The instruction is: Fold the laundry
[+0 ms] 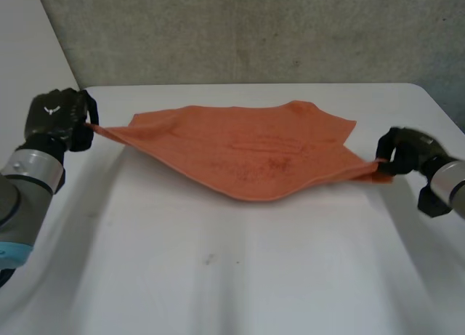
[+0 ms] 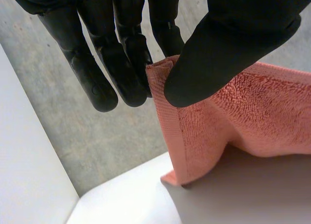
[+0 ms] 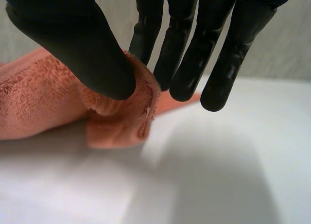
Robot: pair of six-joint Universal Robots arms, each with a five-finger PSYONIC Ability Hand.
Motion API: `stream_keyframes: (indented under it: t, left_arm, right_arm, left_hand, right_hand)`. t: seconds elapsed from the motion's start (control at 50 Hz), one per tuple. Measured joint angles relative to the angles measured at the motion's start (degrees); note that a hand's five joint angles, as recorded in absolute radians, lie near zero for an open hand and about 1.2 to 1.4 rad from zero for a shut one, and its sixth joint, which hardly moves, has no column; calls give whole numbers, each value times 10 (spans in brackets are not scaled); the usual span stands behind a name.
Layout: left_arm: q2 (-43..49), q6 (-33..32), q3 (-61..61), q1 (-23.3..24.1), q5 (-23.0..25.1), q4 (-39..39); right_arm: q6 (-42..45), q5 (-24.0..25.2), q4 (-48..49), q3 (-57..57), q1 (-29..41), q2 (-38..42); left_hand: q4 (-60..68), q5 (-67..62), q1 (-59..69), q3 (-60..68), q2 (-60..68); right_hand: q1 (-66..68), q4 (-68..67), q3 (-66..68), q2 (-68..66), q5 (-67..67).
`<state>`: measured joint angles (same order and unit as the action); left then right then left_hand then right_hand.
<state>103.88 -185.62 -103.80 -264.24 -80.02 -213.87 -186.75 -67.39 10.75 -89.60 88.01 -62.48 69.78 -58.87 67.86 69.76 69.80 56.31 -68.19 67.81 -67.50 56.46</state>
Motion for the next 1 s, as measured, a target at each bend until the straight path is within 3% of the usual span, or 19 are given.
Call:
stream_keyframes:
  t: [0.18,0.2,0.24,0.4,0.54,0.76,0.86,0.94,1.0]
  left_arm:
    - [-131,-2,5,-10,3,101]
    - [-173,-3,7,-17,4,131]
    - [-203,-3,9,-23,5,150]
    - [-276,-7,21,-41,8,210]
    - [-201,-9,19,-40,12,244]
    - [41,-28,120,-25,10,250]
    - [116,-54,261,-5,9,239]
    - [123,-58,324,4,8,209]
    - [100,-49,393,14,-3,112]
  right_arm:
    - [63,11,-28,-16,-33,-169]
    - [111,17,-57,-13,-44,-233]
    - [150,19,-82,-9,-50,-273]
    - [335,17,-226,32,-55,-352]
    - [448,-15,-309,66,-14,-247]
    - [496,-126,-290,190,66,-8]
    - [483,-161,-205,330,103,62]
    - [468,-182,-151,392,117,68]
    - [426,-218,-40,467,138,38]
  left_hand:
    - [0,0,0,0,0]
    - [0,0,0,0,0]
    - [0,0,0,0,0]
    - [0,0,0,0,0]
    - [0,-3,0,0,0]
    - [0,-3,0,0,0]
    - [0,-3,0,0,0]
    - [0,-3,0,0,0]
    - [0,-3,0,0,0]
  right_hand:
    - [0,0,0,0,0]
    - [0,0,0,-1,0]
    - [0,0,0,-1,0]
    - [0,0,0,-1,0]
    - [0,0,0,-1,0]
    - [0,0,0,-1,0]
    - [0,0,1,-1,0]
    - [0,0,1,-1,0]
    - [0,0,1,-1,0]
